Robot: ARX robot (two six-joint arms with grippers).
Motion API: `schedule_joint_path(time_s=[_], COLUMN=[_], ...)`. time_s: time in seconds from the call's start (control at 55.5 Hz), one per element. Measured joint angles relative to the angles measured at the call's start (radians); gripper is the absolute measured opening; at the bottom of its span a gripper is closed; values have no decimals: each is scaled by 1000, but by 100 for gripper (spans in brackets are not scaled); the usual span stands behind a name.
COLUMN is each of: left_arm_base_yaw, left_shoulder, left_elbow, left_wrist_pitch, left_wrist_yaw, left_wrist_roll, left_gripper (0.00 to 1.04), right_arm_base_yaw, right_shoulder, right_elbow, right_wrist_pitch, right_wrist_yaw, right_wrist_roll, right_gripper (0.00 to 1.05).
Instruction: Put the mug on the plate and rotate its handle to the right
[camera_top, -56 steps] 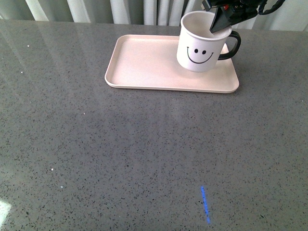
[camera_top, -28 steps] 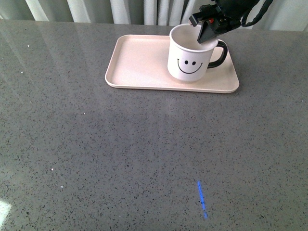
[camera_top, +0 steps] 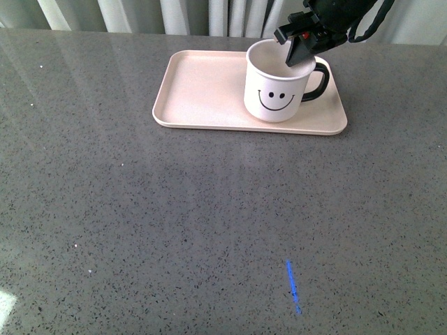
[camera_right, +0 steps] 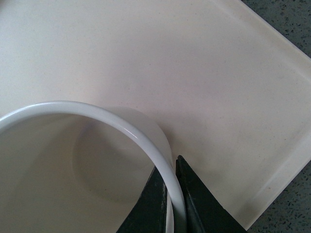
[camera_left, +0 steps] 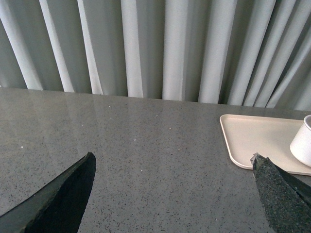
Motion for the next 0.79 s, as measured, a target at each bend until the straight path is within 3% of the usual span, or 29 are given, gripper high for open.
schedule_joint_path(time_s=[0.631,0.793], left_arm_base_yaw=[0,0], left_shoulder=[0,0], left_elbow=[0,0], left_wrist_pitch=[0,0], left_wrist_yaw=[0,0], left_wrist_roll=[0,0], left_gripper=[96,96], right_arm_base_yaw=[-1,-1], right_shoulder=[19,19], right_elbow=[8,8], right_wrist_pitch=[-4,-1], right_wrist_yaw=[1,4], right_wrist_roll=[-18,-26], right_gripper=[2,32])
